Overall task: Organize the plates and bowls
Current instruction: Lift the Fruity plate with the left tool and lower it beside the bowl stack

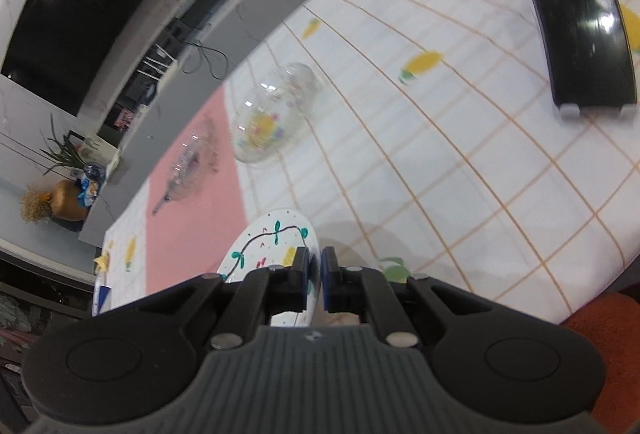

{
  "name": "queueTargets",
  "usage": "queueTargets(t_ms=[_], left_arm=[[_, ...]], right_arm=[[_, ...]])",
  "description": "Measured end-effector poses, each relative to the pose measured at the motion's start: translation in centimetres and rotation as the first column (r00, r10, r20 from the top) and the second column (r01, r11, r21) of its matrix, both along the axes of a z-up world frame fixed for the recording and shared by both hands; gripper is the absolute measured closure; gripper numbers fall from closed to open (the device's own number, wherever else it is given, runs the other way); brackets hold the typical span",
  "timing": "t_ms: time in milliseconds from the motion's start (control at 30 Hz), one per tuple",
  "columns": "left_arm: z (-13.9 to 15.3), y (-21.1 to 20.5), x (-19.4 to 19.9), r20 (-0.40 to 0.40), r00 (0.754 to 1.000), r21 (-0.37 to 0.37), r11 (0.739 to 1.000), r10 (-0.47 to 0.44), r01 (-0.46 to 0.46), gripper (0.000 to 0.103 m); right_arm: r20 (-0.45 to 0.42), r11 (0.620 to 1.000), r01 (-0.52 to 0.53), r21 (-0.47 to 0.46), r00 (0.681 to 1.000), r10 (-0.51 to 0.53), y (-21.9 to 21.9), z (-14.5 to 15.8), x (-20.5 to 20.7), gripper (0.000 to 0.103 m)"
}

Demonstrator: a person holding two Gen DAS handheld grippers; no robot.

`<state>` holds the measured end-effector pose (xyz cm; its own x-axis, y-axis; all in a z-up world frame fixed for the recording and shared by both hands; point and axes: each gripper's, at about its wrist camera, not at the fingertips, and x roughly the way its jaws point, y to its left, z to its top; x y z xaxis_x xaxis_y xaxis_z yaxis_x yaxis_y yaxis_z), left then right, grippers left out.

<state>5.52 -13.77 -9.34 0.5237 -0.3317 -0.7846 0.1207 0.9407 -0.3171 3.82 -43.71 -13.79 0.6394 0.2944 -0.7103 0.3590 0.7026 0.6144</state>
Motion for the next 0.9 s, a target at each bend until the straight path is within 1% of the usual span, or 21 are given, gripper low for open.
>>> queueTargets(t_ms=[133, 300, 567, 733, 900], left_arm=[[-0.9, -0.8, 0.2, -0.009, 1.0, 0.049, 0.999, -0.008, 0.009, 0.092], [-2.0, -1.4, 0.4, -0.026, 1.0, 0.091, 0.996, -0.013, 0.015, 0.092], [-2.7, -1.7, 0.8, -0.035, 0.999, 0.13, 0.991, 0.001, 0.004, 0.092], [-2.9, -1.9, 1.0, -0.035, 0.999, 0.145, 0.989, 0.004, 0.001, 0.092], [-3.0, -2.0, 1.0, -0.032, 0.999, 0.152, 0.988, -0.001, 0.006, 0.091]], right_arm=[[-0.037, 1.0, 0.001, 0.012, 0.999, -0.001, -0.3, -2.0, 0.3, 0.098], [-0.055, 1.0, -0.005, 0.009, 0.998, 0.005, -0.2, -3.4, 0.5, 0.098], [-0.047, 1.0, -0.021, 0.013, 0.999, 0.022, 0.0, -3.8, 0.8, 0.097], [-0.057, 1.0, -0.028, 0.012, 0.998, 0.028, 0.2, -4.2, 0.9, 0.094], [-0.063, 0.999, -0.038, -0.013, 0.997, 0.037, 0.6, -4.2, 1.2, 0.093]])
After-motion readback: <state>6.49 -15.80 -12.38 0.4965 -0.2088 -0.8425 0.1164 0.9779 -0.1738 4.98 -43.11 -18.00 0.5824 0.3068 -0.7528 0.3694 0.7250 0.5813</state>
